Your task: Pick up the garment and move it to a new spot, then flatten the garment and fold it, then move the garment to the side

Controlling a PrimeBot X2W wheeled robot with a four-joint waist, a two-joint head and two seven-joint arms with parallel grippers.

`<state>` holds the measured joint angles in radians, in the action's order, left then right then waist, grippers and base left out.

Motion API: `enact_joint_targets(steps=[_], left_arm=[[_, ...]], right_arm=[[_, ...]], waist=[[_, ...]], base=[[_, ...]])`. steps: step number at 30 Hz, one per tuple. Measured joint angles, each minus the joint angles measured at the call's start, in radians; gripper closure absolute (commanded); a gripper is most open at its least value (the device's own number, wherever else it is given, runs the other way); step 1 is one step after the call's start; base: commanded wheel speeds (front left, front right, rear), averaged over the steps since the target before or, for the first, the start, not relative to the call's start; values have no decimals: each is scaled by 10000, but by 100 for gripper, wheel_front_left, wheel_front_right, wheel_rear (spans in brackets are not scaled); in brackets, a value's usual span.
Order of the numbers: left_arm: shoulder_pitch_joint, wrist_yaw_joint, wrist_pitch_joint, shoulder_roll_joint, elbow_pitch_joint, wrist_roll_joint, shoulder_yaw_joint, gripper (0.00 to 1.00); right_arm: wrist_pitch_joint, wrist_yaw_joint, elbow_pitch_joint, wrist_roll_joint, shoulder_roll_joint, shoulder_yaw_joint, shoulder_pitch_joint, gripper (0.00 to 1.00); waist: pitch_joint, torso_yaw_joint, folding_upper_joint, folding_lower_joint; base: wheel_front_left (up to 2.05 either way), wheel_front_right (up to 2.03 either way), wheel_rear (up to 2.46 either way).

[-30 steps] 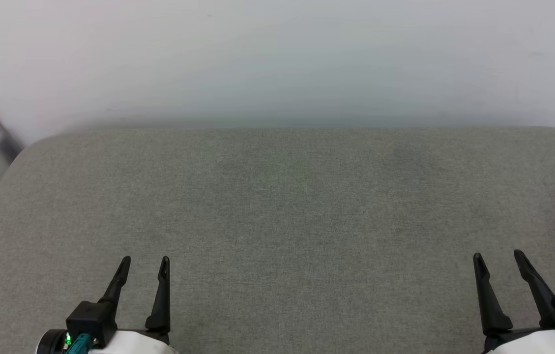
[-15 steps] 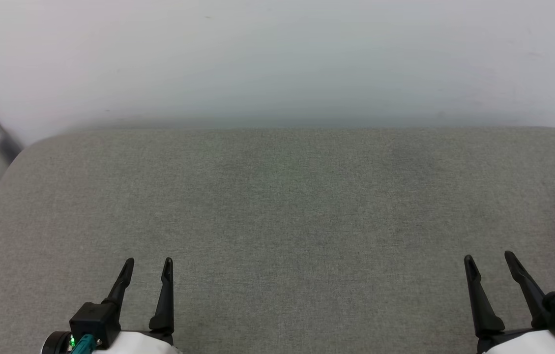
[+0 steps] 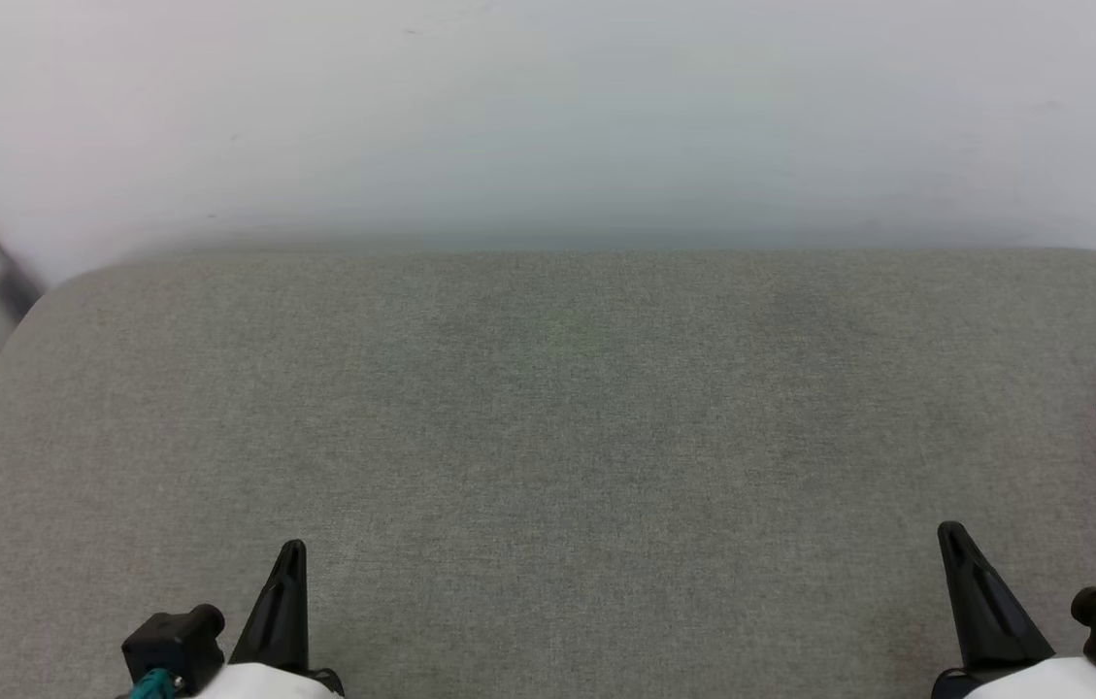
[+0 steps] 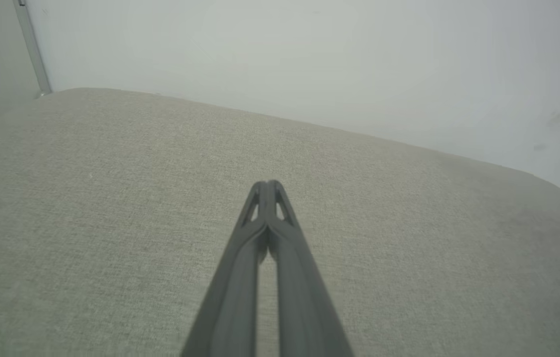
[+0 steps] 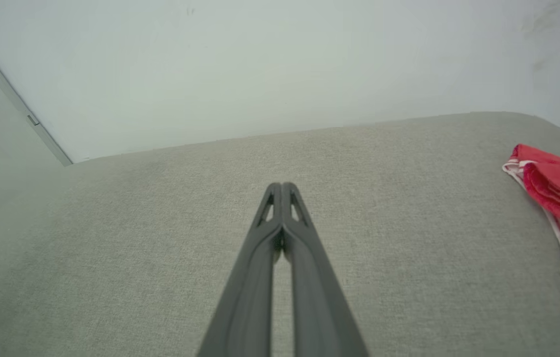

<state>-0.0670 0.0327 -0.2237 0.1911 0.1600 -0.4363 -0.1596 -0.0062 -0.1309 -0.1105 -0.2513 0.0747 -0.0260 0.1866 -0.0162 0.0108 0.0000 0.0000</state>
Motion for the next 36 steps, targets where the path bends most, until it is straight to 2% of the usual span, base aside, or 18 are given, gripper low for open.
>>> enact_joint_targets(steps=[17, 36], left_arm=[[346, -376, 729, -311, 199, -2614, 602, 100], [709, -683, 1430, -594, 374, -5022, 1160, 100]], right_arm=[[113, 0, 817, -3231, 59, 13, -620, 100], [245, 2, 1526, -6084, 109, -40, -1208, 100]], waist=[[28, -16, 0, 0], [59, -34, 0, 0]], base=[[0, 0, 0], [0, 0, 0]])
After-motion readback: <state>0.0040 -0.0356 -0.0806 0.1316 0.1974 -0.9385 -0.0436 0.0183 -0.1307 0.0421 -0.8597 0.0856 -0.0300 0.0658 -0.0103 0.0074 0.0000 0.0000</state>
